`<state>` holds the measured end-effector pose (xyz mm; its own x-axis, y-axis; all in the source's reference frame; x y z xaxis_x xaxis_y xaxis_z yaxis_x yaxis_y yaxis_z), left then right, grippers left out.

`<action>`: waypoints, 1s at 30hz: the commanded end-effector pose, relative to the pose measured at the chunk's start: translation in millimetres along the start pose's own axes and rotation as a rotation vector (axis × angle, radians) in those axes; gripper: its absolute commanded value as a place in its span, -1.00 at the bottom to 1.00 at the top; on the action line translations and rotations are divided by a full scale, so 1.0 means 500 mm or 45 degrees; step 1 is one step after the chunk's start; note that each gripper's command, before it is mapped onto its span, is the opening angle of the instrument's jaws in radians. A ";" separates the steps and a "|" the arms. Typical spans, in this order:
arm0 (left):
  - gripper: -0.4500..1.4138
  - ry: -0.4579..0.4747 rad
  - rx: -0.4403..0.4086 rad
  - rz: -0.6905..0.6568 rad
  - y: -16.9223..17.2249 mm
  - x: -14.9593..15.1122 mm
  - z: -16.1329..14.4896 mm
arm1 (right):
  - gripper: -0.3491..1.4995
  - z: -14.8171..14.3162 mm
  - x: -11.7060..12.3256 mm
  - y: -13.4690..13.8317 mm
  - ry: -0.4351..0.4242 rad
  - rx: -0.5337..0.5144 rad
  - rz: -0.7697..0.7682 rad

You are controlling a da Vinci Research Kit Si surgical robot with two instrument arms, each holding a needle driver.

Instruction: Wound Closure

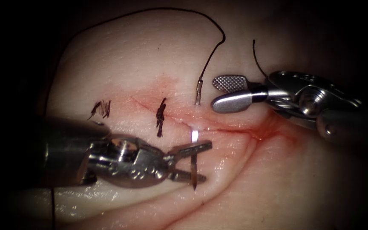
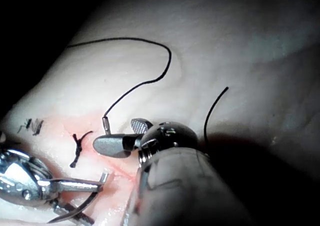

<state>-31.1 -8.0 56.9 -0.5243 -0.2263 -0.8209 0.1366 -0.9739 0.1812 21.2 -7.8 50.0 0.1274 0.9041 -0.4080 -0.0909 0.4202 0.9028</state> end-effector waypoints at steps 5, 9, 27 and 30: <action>-1.00 0.011 -0.008 -0.026 0.0001 -0.0009 -0.0001 | -0.02 -0.0011 -0.0003 0.0000 0.037 -0.027 -0.058; -1.00 0.087 -0.010 -0.190 0.0008 0.0003 -0.0019 | 0.36 -0.0043 0.0012 -0.0006 0.057 -0.085 -0.301; -1.00 0.534 -0.267 -1.071 0.0015 0.0172 -0.0100 | 0.13 -0.0105 0.0028 -0.0063 0.096 -0.053 -0.778; -1.00 0.568 -0.303 -1.112 0.0020 0.0206 -0.0118 | 0.06 -0.0104 0.0018 -0.0078 0.097 -0.025 -0.778</action>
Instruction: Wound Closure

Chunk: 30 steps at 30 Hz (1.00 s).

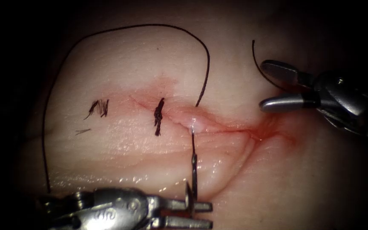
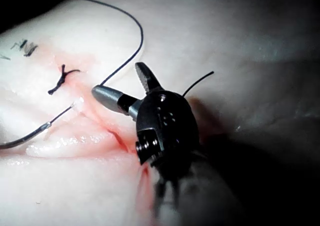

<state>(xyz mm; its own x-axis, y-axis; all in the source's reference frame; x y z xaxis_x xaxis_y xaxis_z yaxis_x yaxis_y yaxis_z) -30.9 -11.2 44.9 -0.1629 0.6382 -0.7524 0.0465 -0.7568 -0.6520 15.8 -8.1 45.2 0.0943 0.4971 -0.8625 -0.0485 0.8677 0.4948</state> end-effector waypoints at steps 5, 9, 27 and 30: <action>-1.00 0.011 0.002 0.104 0.0032 0.0043 0.0009 | -0.14 0.0020 -0.0001 -0.0039 0.014 0.097 0.251; -1.00 -0.012 0.140 0.387 0.0032 0.0099 -0.0002 | -0.58 0.0020 0.0007 -0.0072 -0.002 0.146 0.423; -1.00 -0.190 0.526 0.985 -0.0076 0.0275 -0.0064 | -0.05 0.0010 0.0028 -0.0099 -0.051 0.187 0.697; -1.00 -0.208 0.553 1.020 -0.0081 0.0279 -0.0069 | 0.06 0.0010 0.0031 -0.0099 -0.053 0.189 0.721</action>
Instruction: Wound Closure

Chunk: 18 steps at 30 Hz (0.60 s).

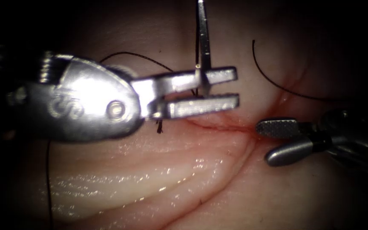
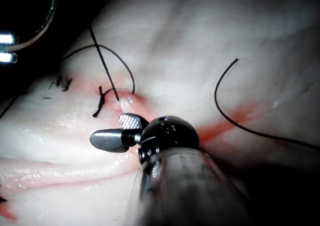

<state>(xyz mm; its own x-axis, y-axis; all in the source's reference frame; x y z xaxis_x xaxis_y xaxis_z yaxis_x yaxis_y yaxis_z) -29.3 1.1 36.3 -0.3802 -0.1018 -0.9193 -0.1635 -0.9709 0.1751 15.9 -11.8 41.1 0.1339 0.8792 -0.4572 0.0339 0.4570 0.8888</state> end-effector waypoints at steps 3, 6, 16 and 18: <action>-1.00 0.006 0.003 0.050 0.0021 -0.0013 0.0019 | 0.15 0.0013 0.0010 0.0009 -0.004 0.004 0.044; -1.00 0.009 0.013 0.112 0.0066 -0.0032 0.0025 | 0.26 0.0012 0.0024 0.0012 0.005 0.005 0.115; -1.00 -0.041 -0.006 0.313 0.0220 -0.0126 0.0046 | 0.47 0.0052 0.0046 0.0021 0.054 -0.011 0.284; -1.00 -0.045 0.001 0.355 0.0236 -0.0136 0.0049 | 0.47 0.0064 0.0042 0.0023 0.063 -0.013 0.318</action>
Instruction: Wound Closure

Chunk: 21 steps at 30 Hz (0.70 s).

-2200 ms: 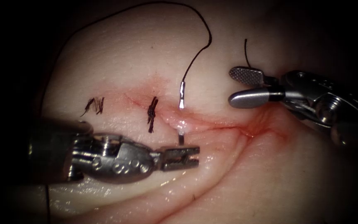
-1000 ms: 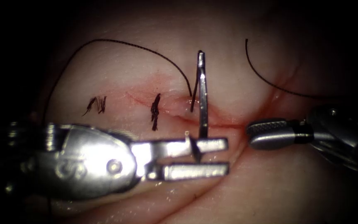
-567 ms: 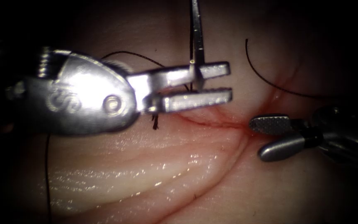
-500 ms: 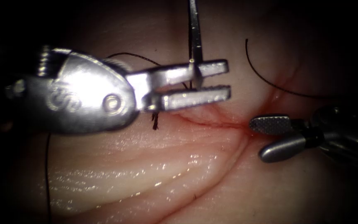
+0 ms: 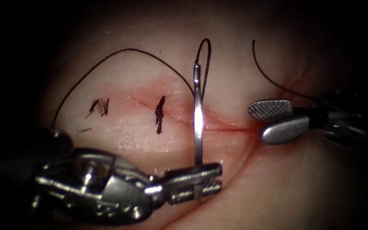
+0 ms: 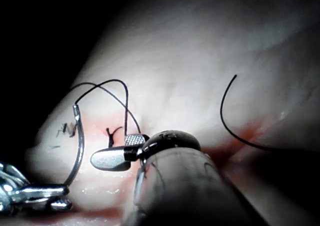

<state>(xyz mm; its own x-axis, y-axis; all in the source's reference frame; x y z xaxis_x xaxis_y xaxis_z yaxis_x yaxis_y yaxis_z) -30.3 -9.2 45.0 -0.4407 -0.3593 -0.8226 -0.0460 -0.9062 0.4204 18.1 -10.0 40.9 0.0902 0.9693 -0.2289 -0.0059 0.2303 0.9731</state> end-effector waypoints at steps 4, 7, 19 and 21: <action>-1.00 -0.050 0.025 0.084 0.0023 -0.0006 0.0019 | 0.53 0.0056 -0.0017 0.0019 0.014 -0.022 0.048; -1.00 -0.081 0.038 0.138 0.0030 -0.0004 0.0024 | 0.58 0.0075 -0.0027 0.0028 0.023 -0.039 0.054; -1.00 -0.143 0.059 0.176 0.0035 0.0002 0.0047 | 0.60 0.0123 -0.0046 0.0033 0.053 -0.093 0.047; -1.00 -0.153 0.063 0.176 0.0037 0.0004 0.0051 | 0.60 0.0136 -0.0051 0.0032 0.054 -0.100 0.044</action>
<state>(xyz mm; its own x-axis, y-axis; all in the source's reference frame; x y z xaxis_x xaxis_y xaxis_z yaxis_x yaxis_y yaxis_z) -32.3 -10.5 46.2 -0.5514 -0.4473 -0.7042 -0.0191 -0.8371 0.5467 23.8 -12.8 42.9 0.0452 0.9796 -0.1956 -0.0890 0.1990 0.9760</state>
